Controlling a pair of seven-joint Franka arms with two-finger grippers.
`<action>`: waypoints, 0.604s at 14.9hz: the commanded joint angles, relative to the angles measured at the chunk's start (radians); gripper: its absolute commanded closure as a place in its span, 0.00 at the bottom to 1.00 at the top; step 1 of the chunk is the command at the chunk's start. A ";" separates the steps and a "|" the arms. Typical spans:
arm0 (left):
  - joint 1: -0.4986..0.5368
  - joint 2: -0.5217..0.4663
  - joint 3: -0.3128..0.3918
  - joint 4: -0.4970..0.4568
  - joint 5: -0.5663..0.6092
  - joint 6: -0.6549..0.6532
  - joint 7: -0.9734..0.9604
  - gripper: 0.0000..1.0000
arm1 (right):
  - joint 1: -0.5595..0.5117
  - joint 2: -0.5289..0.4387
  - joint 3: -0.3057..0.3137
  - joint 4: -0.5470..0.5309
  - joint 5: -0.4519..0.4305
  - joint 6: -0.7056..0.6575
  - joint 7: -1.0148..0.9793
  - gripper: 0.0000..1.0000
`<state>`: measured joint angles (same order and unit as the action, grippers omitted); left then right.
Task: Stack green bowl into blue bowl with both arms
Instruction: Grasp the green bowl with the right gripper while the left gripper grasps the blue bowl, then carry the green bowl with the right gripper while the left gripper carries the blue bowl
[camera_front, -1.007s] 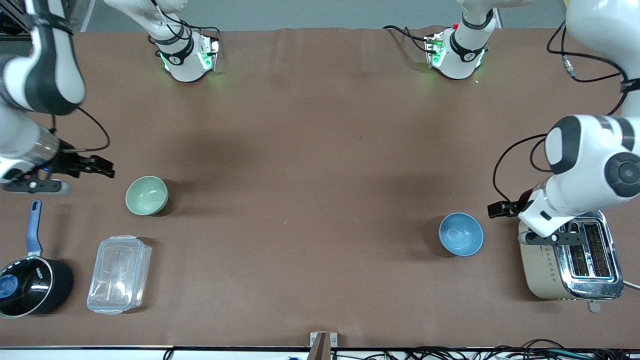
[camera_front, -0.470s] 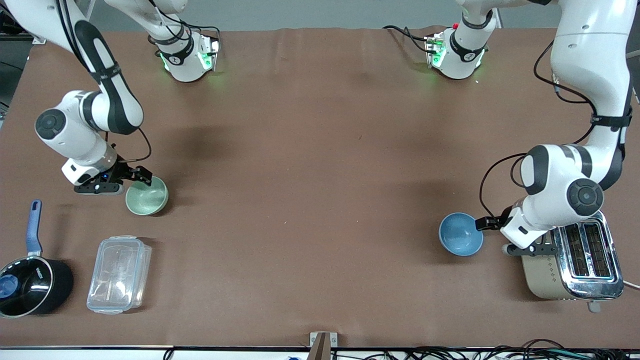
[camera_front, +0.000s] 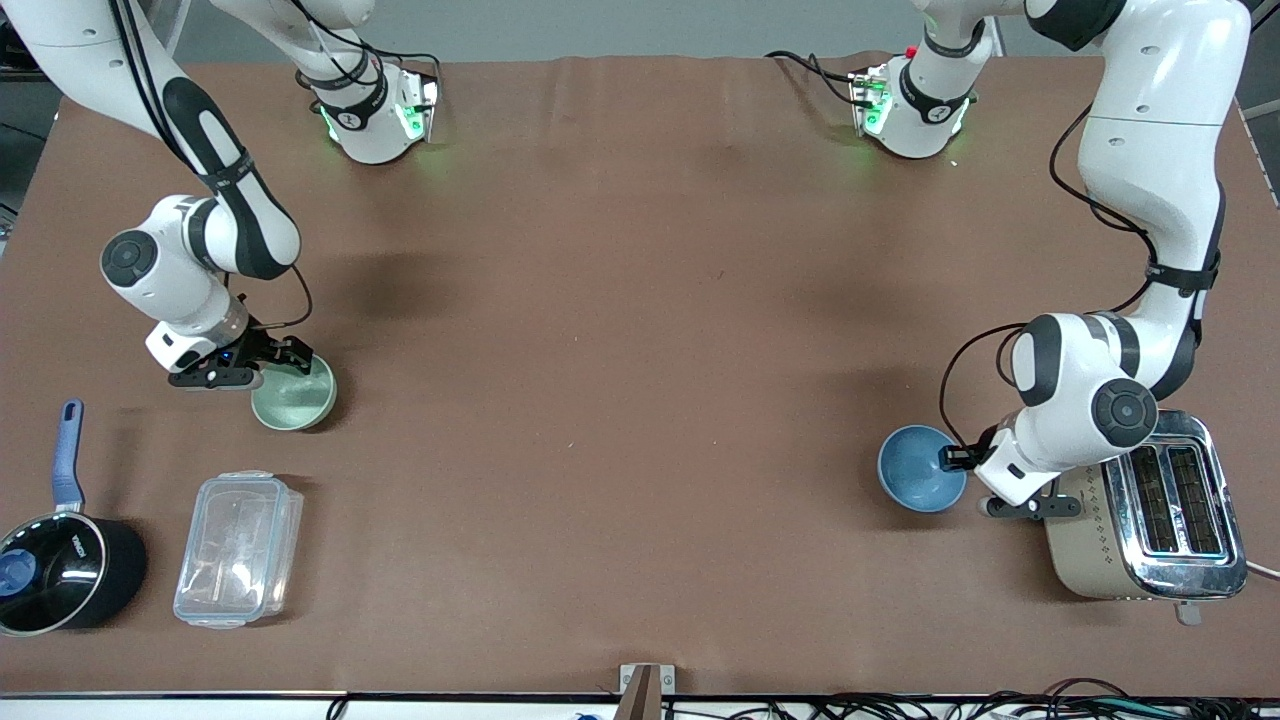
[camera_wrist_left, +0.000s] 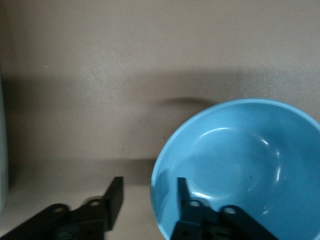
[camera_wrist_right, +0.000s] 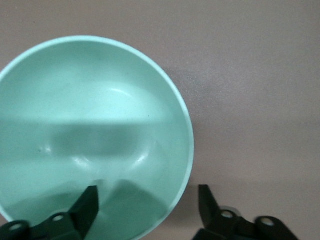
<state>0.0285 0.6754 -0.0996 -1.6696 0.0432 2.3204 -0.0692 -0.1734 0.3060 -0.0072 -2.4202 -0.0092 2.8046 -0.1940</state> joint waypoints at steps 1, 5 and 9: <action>-0.008 0.010 0.003 0.011 -0.011 0.005 0.002 0.75 | -0.032 0.001 0.012 -0.011 -0.006 0.026 -0.002 0.94; -0.010 -0.014 -0.021 0.013 -0.011 -0.013 -0.017 0.99 | -0.034 0.002 0.012 0.029 -0.003 0.016 0.007 1.00; -0.013 -0.089 -0.118 0.039 -0.011 -0.145 -0.072 1.00 | -0.028 -0.030 0.016 0.096 0.005 -0.141 0.008 1.00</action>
<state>0.0219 0.6412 -0.1819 -1.6352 0.0432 2.2472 -0.1048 -0.1900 0.2986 -0.0015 -2.3655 -0.0073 2.7657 -0.1925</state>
